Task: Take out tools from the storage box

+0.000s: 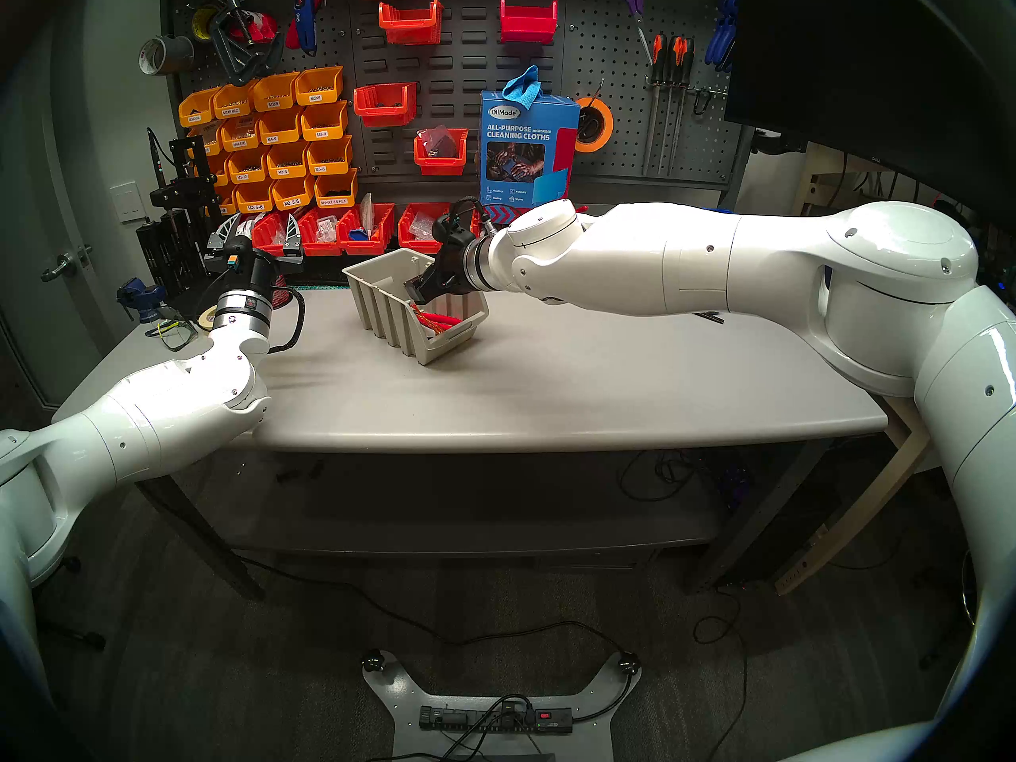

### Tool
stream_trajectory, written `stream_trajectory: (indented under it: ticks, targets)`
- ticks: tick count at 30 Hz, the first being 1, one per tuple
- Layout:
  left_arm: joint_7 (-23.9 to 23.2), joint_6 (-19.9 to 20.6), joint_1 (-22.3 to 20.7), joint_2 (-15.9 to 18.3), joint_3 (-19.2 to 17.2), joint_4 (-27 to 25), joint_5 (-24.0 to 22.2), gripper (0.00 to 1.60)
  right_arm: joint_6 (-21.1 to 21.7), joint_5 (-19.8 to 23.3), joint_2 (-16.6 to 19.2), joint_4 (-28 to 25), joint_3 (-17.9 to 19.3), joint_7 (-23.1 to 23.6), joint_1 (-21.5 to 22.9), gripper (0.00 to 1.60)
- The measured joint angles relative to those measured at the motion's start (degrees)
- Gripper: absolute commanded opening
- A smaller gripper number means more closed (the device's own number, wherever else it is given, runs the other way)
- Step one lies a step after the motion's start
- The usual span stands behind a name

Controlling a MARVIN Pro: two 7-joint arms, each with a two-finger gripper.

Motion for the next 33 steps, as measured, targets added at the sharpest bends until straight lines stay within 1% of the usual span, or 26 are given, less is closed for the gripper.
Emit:
stream_trajectory:
  ticks: [11, 16, 24, 33]
  targets:
    - [0.0, 0.0, 0.0, 0.0, 0.0, 0.0, 0.0, 1.6, 0.8, -0.3, 2.4, -5.7, -0.2, -1.8, 1.1, 1.6]
    - [0.0, 0.0, 0.0, 0.0, 0.0, 0.0, 0.0, 1.6, 0.8, -0.2, 3.6, -7.5, -0.4, -2.6, 1.4, 1.6]
    - [0.0, 0.0, 0.0, 0.0, 0.0, 0.0, 0.0, 1.6, 0.5, 0.7, 4.7, -8.7, -0.3, -3.3, 1.3, 1.6]
    - [0.0, 0.0, 0.0, 0.0, 0.0, 0.0, 0.0, 1.6, -0.1, 2.1, 5.2, -8.6, -0.4, -2.8, 1.0, 1.6]
